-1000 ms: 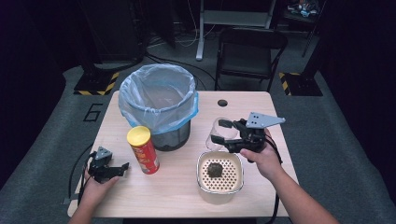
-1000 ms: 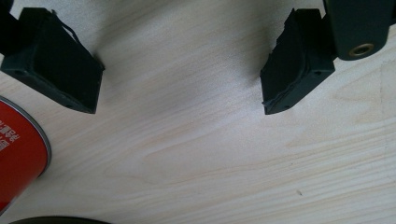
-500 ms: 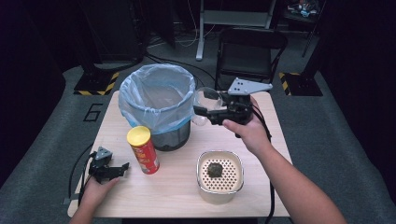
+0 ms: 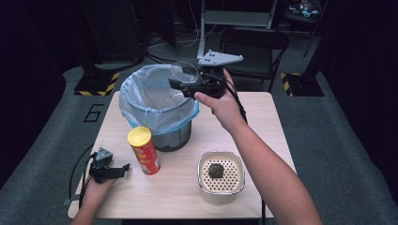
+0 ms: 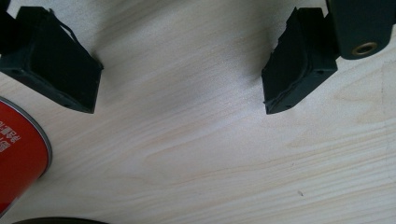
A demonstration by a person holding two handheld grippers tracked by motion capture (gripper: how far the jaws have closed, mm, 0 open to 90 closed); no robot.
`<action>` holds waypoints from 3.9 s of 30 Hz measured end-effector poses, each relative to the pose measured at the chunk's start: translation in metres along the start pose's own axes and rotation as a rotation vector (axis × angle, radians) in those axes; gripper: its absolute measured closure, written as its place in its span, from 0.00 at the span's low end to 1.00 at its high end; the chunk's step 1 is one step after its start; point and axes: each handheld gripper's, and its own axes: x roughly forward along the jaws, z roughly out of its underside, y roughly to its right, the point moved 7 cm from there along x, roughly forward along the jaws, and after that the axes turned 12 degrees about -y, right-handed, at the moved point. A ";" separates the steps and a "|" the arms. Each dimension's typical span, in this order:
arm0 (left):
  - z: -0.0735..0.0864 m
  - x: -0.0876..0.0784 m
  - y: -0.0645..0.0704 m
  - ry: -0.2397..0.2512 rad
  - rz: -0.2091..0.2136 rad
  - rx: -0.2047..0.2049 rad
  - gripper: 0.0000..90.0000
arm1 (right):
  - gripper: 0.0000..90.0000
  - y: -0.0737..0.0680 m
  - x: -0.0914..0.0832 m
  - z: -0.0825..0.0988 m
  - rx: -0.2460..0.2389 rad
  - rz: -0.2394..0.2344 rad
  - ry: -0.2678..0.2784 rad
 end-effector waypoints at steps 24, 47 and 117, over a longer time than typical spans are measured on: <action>0.001 -0.002 0.001 -0.020 0.003 0.005 0.12 | 0.06 0.007 0.093 0.007 0.052 0.079 -0.140; 0.000 -0.011 0.002 -0.010 0.054 -0.029 0.12 | 0.26 0.003 0.023 0.027 -0.004 0.097 -0.083; -0.055 -0.028 0.096 0.170 0.222 0.256 0.26 | 0.28 0.059 -0.157 0.291 0.221 0.486 -0.218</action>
